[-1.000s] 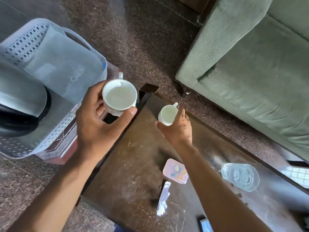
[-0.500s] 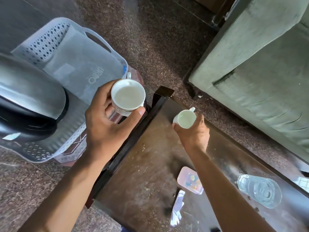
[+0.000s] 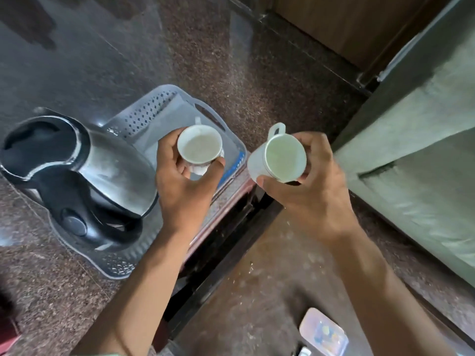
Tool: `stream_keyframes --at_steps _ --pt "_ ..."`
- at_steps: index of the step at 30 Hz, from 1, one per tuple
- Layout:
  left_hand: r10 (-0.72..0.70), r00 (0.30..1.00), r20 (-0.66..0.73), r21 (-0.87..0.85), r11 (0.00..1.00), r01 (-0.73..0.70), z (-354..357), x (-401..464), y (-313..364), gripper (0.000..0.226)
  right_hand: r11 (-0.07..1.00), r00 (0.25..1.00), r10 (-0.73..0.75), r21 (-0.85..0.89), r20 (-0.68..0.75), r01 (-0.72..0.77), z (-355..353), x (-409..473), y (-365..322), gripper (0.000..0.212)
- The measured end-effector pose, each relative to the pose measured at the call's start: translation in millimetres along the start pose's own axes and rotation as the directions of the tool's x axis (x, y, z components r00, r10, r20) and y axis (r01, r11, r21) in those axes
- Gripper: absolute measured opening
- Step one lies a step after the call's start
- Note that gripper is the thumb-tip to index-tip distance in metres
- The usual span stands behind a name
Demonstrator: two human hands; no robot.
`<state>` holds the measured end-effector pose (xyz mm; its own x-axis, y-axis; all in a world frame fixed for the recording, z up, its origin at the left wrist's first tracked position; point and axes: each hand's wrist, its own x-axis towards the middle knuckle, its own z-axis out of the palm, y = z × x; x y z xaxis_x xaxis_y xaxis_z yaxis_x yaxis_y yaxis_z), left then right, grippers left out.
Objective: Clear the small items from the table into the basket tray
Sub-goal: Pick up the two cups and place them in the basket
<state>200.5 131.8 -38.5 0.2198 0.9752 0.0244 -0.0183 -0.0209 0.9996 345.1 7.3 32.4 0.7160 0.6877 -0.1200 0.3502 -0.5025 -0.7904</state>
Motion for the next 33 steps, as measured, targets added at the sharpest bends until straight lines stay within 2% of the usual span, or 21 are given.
stream_keyframes --at_steps 3,11,19,26,33 --pt "-0.025 0.998 -0.061 0.066 0.997 0.029 3 23 -6 0.062 0.997 0.997 -0.068 -0.026 0.044 0.069 15 23 -20 0.07" --pt "-0.107 0.957 -0.268 0.161 0.975 0.154 0 71 -29 0.069 0.975 0.988 -0.122 -0.176 0.099 0.138 75 58 -30 0.07" --pt "-0.143 0.894 -0.425 0.228 0.939 0.258 16 98 -18 0.06 0.911 0.977 -0.188 -0.354 0.098 0.211 117 73 -33 0.068" --pt "-0.346 0.833 -0.431 0.143 0.886 0.442 16 120 -27 0.052 0.869 0.981 -0.139 -0.46 0.134 0.186 137 82 -38 0.078" --pt "-0.4 0.794 -0.457 0.073 0.873 0.482 16 118 -33 0.052 0.788 0.972 -0.185 -0.57 0.145 0.234 148 81 -37 0.078"
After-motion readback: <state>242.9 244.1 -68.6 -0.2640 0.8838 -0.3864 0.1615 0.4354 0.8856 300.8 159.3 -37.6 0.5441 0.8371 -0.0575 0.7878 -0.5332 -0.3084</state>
